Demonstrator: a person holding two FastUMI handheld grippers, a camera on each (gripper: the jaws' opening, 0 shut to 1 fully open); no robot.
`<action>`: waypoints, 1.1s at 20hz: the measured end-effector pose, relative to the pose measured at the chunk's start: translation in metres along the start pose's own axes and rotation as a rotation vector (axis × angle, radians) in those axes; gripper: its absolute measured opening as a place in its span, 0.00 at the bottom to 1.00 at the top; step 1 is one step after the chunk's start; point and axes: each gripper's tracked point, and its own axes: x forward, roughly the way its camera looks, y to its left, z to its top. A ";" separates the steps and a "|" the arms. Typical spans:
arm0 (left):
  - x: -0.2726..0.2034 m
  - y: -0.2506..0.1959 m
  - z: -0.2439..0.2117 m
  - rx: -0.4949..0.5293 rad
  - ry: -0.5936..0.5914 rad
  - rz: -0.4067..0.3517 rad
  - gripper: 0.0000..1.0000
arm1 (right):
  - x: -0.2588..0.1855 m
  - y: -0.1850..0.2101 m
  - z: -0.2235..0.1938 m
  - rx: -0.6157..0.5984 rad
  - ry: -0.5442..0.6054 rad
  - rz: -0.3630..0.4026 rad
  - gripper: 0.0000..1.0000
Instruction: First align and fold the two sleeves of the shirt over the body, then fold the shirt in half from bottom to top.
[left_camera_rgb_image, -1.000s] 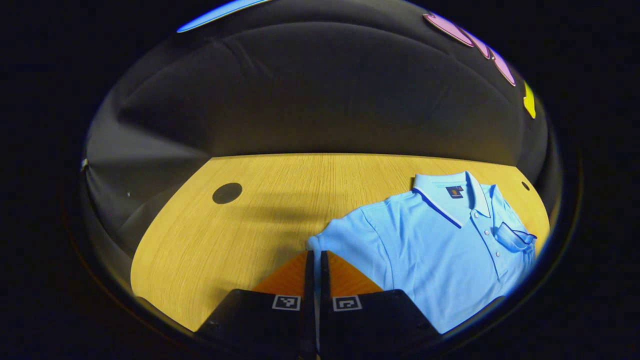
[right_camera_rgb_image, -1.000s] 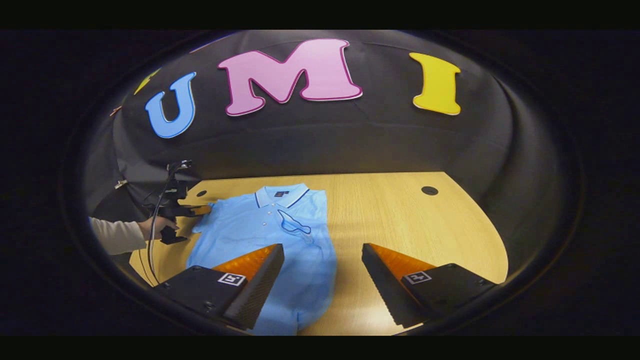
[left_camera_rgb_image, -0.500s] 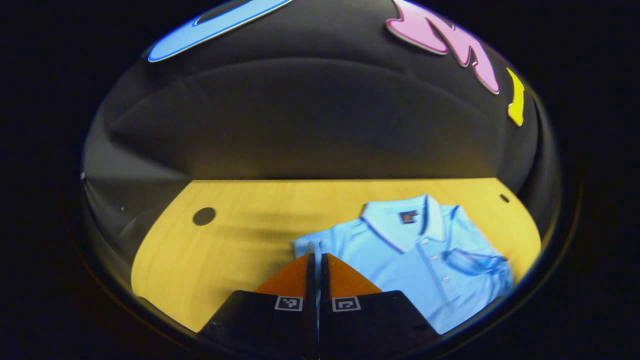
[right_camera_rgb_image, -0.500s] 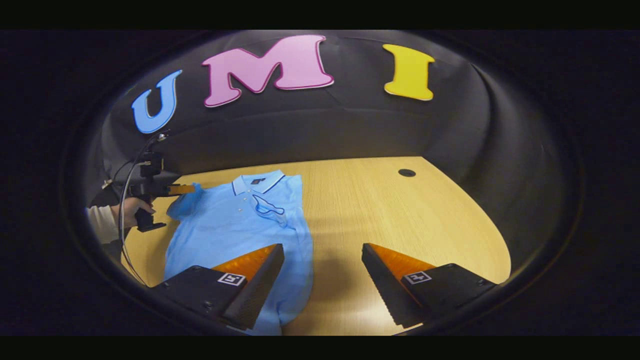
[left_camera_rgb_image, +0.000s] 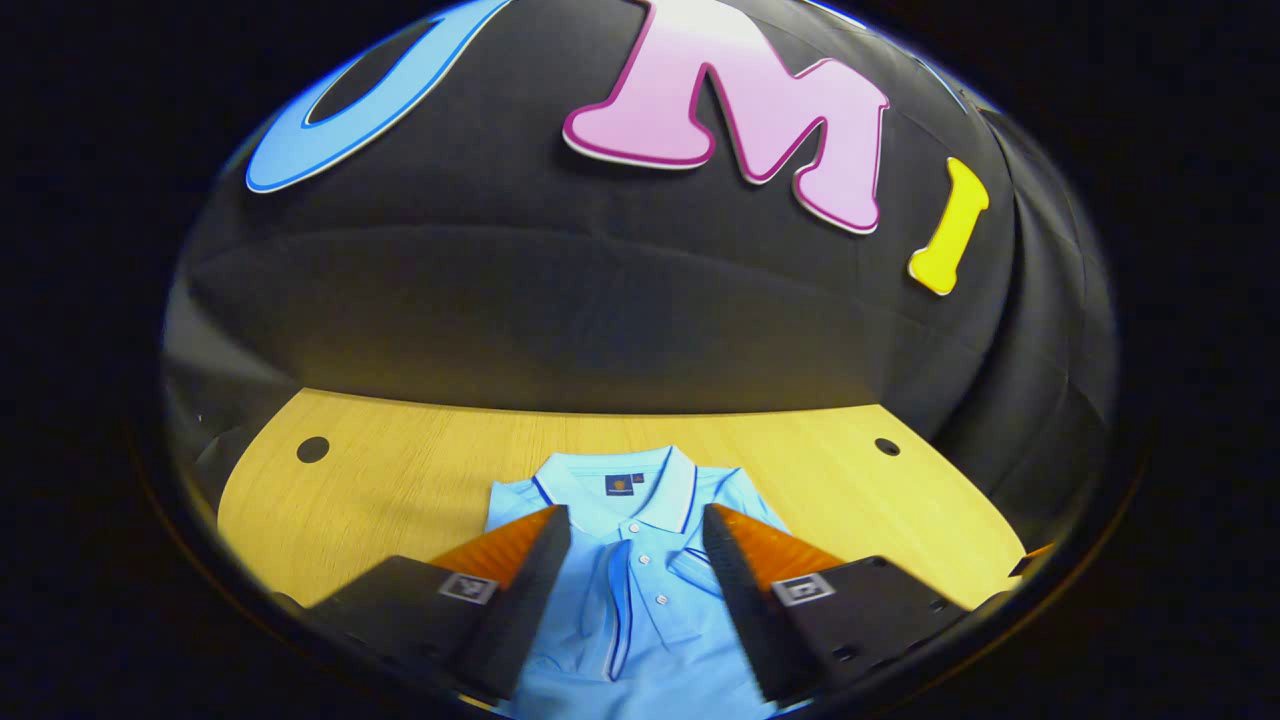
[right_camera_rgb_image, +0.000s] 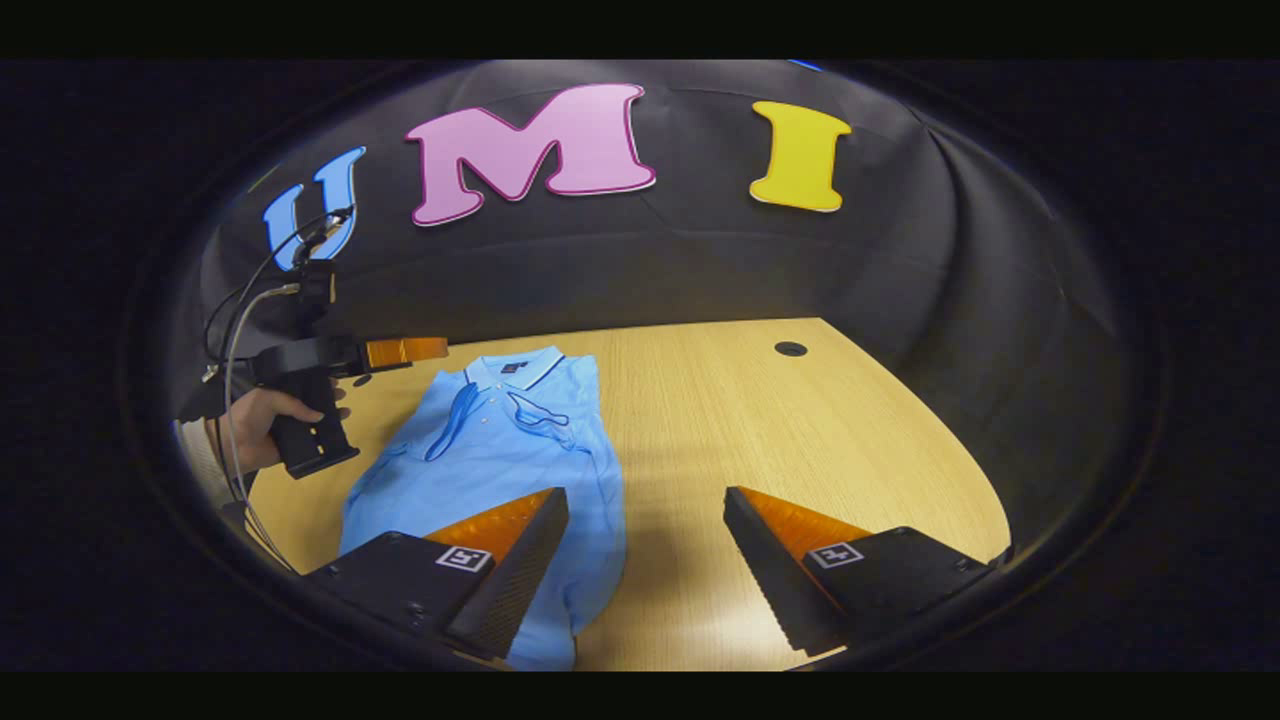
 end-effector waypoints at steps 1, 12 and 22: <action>-0.015 0.003 0.005 0.009 -0.019 0.006 1.00 | -0.008 0.000 -0.003 -0.001 0.000 -0.010 0.98; -0.248 0.042 -0.100 -0.114 0.102 0.024 0.97 | -0.092 0.054 -0.113 -0.003 0.224 0.049 0.98; -0.314 0.002 -0.257 -0.078 0.353 -0.020 0.97 | -0.094 0.070 -0.186 -0.068 0.301 0.069 0.98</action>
